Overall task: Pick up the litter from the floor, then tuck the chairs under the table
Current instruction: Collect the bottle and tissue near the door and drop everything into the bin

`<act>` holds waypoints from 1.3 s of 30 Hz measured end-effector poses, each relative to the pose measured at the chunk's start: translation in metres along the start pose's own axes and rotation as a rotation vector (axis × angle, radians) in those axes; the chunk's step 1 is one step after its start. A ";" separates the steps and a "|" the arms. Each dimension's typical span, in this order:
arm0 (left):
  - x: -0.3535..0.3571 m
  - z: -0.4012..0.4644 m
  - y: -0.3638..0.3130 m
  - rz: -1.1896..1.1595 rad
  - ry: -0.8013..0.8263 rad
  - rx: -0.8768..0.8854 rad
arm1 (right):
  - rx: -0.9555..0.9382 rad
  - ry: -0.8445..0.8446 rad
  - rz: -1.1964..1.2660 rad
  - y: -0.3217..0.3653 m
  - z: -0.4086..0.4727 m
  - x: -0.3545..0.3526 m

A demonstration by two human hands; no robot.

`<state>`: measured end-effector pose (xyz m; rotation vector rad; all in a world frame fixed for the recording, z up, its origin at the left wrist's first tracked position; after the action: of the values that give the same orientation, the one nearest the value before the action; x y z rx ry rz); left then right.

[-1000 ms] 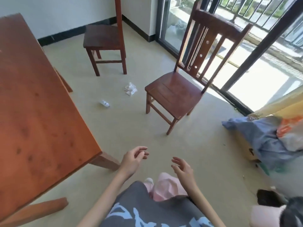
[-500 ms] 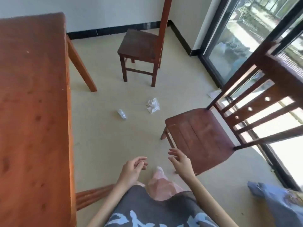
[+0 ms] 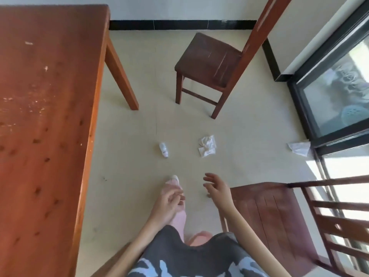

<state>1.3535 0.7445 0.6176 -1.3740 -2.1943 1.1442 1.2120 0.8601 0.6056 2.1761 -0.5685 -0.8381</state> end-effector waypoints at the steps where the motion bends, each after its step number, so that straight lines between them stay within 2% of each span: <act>1: -0.007 0.018 -0.011 0.012 0.004 -0.013 | 0.021 0.004 0.001 0.003 0.017 0.004; 8: -0.062 0.167 -0.080 0.099 -0.056 -0.010 | 0.076 0.045 0.001 0.057 0.131 0.022; 12: -0.083 0.254 -0.068 0.062 -0.111 -0.112 | 0.082 0.091 -0.004 0.060 0.214 0.044; 17: -0.087 0.368 0.006 0.132 -0.165 -0.247 | 0.058 0.196 -0.092 0.011 0.336 0.097; 22: -0.083 0.485 0.118 0.203 -0.268 -0.377 | -0.014 0.293 -0.215 -0.072 0.455 0.162; 29: -0.065 0.640 0.281 0.569 -0.164 -0.558 | -0.097 0.425 -0.325 -0.216 0.593 0.250; 31: -0.057 0.671 0.312 0.730 -0.216 -0.486 | -0.117 0.420 -0.329 -0.247 0.620 0.265; 33: -0.044 0.690 0.323 0.876 -0.298 -0.328 | -0.126 0.397 -0.305 -0.270 0.639 0.272; 35: -0.023 0.703 0.320 0.911 -0.315 -0.144 | -0.142 0.356 -0.283 -0.287 0.649 0.268; 37: -0.004 0.717 0.311 0.845 -0.236 -0.050 | -0.167 0.306 -0.288 -0.297 0.651 0.253; 39: 0.014 0.736 0.303 0.727 -0.106 -0.094 | -0.162 0.254 -0.315 -0.304 0.649 0.231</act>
<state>1.0755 0.4827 -0.0804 -2.3039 -1.8623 1.3615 0.9522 0.6101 -0.0552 2.2055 -0.0297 -0.7225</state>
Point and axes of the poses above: each hand's wrist, its own z-axis towards the middle knuckle, its own x-axis out of the palm, y = z × x, the point moved 6 cm from there along z, towards the middle knuckle, and after that the axes turned 2 degrees about -x, right-handed, at the moved point
